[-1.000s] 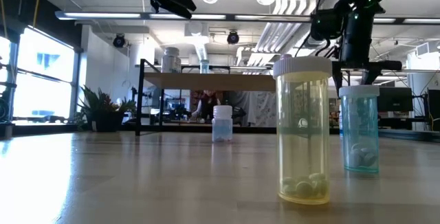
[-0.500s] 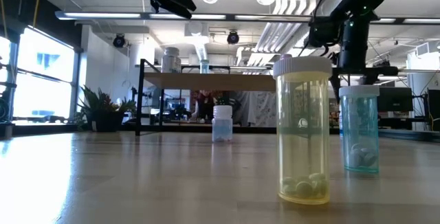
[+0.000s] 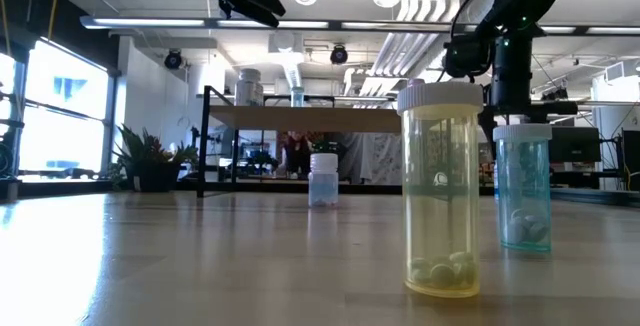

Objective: Pick and place medicine bottles onto shelf by color
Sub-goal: Put the white pill bottle on the shelf

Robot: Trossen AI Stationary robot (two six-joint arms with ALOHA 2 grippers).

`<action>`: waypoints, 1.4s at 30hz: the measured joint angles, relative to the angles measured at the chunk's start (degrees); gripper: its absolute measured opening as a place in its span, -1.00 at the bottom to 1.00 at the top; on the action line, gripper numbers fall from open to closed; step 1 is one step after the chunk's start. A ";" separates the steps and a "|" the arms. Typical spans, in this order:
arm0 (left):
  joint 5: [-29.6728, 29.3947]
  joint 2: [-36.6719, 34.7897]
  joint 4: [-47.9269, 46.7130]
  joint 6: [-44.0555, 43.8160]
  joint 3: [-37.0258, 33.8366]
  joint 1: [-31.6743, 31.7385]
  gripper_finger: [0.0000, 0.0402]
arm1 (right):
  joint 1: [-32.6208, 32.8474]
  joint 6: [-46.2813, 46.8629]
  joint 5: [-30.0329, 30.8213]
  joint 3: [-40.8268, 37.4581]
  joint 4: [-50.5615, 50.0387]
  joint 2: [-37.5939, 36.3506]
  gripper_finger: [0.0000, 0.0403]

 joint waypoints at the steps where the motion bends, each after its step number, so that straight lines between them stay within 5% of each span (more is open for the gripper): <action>1: 0.00 0.00 0.00 0.04 0.00 0.00 0.11 | 0.00 -0.02 0.06 0.02 -0.02 -0.02 -0.23; 11: -0.09 0.00 0.00 0.60 0.00 0.04 0.11 | 0.02 -1.68 -1.64 0.04 -0.42 -1.57 -0.24; 25: -0.22 0.00 0.27 0.60 0.00 0.20 0.11 | 0.07 -2.55 -2.76 0.57 -2.84 -18.92 -0.24; 34: -0.22 0.00 1.31 0.59 0.01 0.20 0.11 | 0.04 -11.32 4.11 11.98 -3.43 -22.08 -0.24; 42: -0.22 0.00 1.29 0.59 0.00 0.20 0.11 | -1.79 -25.63 6.56 24.31 -3.58 -16.81 -0.24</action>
